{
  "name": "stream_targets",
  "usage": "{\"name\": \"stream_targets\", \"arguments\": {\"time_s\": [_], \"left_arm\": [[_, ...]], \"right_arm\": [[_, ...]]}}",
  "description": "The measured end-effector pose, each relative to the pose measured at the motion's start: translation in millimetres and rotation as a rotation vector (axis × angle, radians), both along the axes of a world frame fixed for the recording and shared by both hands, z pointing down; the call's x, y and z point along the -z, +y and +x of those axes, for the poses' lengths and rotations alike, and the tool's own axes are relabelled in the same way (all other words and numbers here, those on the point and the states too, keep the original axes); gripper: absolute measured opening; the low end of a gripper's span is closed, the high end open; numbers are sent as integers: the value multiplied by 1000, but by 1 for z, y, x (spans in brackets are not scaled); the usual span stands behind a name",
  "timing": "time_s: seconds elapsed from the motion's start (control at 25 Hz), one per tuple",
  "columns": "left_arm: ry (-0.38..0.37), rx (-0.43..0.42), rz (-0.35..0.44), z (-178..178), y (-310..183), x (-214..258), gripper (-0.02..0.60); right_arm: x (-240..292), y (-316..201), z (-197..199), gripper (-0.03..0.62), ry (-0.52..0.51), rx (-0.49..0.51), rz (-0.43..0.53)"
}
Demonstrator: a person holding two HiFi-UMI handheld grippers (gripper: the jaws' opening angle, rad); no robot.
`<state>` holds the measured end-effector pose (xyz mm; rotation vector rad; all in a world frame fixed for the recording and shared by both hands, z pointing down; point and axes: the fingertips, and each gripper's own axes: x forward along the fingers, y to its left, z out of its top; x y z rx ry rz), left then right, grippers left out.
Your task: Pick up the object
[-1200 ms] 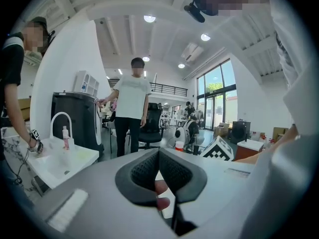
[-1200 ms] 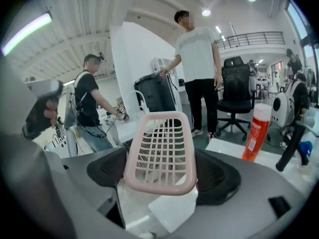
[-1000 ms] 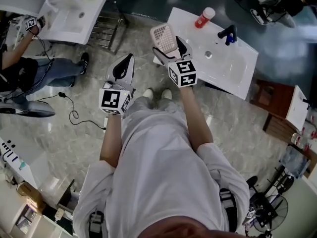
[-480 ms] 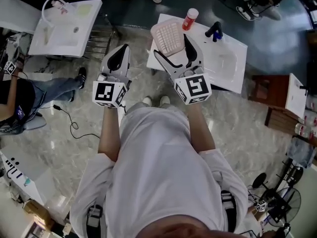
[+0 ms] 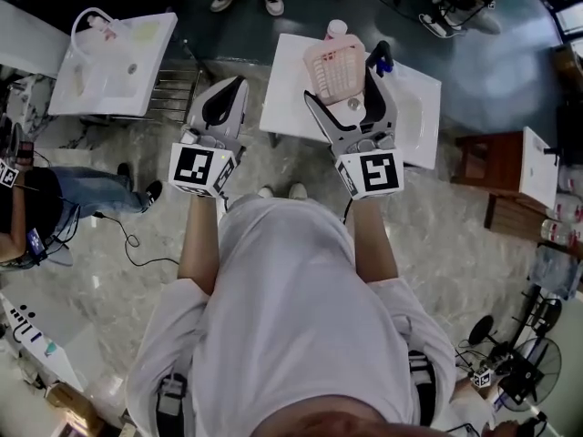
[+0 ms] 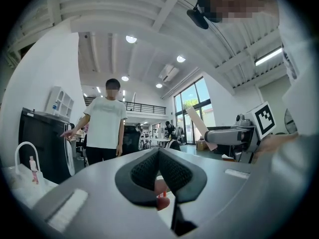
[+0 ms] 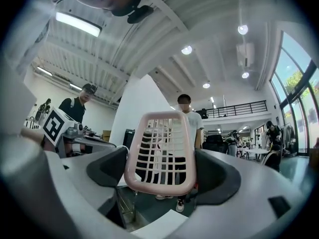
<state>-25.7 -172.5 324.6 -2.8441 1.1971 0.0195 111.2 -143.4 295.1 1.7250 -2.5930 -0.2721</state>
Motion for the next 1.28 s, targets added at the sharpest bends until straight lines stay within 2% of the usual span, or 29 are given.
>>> {"name": "stream_targets", "arguments": {"time_s": [0.72, 1.28], "left_arm": [[-26, -48, -4, 28, 19, -3, -2], [-37, -62, -15, 33, 24, -8, -2]], "right_arm": [[-18, 8, 21, 429, -54, -25, -40], [-21, 12, 22, 428, -66, -33, -45]]}}
